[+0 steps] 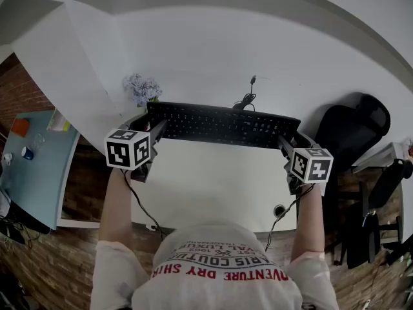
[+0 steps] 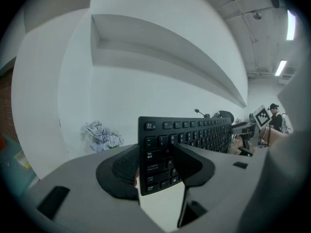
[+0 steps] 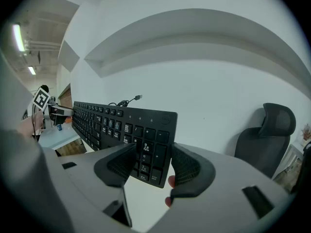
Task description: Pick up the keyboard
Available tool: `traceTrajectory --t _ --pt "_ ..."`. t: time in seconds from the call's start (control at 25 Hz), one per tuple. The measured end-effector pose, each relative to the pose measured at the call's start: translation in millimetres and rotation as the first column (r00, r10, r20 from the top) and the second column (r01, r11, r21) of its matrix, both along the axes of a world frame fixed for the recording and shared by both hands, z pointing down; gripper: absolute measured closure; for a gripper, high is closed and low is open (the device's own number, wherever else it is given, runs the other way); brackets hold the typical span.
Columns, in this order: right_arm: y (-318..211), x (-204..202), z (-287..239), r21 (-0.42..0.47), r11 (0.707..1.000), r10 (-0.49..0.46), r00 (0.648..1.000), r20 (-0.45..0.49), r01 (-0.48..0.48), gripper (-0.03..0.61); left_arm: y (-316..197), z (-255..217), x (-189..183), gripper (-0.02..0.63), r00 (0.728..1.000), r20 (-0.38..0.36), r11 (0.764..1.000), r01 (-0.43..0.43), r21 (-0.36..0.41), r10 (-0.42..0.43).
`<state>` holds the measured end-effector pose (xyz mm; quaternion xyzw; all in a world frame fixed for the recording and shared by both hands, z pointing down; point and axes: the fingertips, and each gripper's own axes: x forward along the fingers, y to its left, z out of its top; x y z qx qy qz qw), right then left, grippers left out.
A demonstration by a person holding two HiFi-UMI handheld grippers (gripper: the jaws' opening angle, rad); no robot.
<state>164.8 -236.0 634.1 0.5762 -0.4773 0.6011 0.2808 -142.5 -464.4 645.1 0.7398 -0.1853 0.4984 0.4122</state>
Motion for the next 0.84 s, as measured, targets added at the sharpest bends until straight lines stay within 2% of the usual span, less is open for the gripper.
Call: traceTrajectory --t 0.48,0.84 --pt "0.6 -1.4 0.5 -0.017 1.000 -0.024 1.000 -0.003 0.024 0.333 8.1 1.8 -6.5 0.385 1.000 0.011 1.000 0.013 -0.015 -0.013" --pt "4.7 -3.0 5.2 -0.033 0.999 -0.023 1.000 0.002 0.023 0.333 6.7 2.8 -4.0 0.385 1.000 0.017 1.000 -0.007 -0.012 0.008"
